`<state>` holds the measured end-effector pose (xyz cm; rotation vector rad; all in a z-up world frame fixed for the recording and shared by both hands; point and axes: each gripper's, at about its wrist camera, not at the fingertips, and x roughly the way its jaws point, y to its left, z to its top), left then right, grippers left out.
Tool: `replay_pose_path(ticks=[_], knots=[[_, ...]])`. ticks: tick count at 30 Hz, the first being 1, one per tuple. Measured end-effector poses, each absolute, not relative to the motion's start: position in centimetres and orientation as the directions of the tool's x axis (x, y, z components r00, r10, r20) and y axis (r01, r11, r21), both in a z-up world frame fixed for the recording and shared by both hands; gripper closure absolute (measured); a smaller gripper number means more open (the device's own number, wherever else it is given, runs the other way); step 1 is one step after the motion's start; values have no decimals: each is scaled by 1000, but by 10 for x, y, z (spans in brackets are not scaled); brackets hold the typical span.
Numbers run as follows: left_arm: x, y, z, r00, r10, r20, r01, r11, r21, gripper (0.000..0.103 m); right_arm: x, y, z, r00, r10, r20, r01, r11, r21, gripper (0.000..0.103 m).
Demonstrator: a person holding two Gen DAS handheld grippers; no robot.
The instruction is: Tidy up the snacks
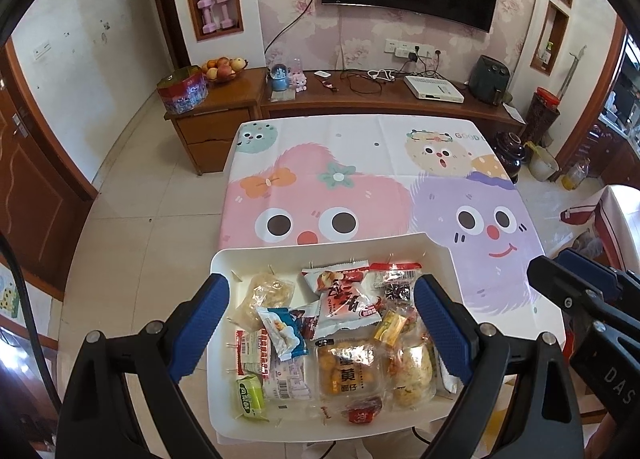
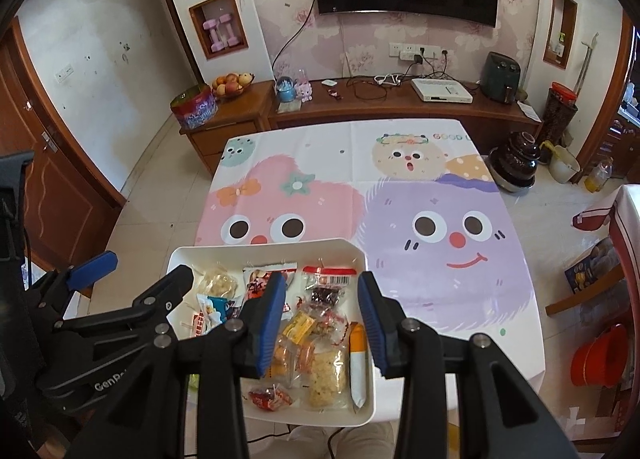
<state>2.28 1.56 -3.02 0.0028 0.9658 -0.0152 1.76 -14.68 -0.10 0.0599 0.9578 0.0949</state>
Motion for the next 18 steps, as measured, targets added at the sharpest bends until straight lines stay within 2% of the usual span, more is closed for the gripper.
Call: replay_pose_path(ticks=[18], knots=[[20,12,-25,585,13,-811,-11,1000,8,10,21,-151,5,589,133,-797,-82,991,105,65]])
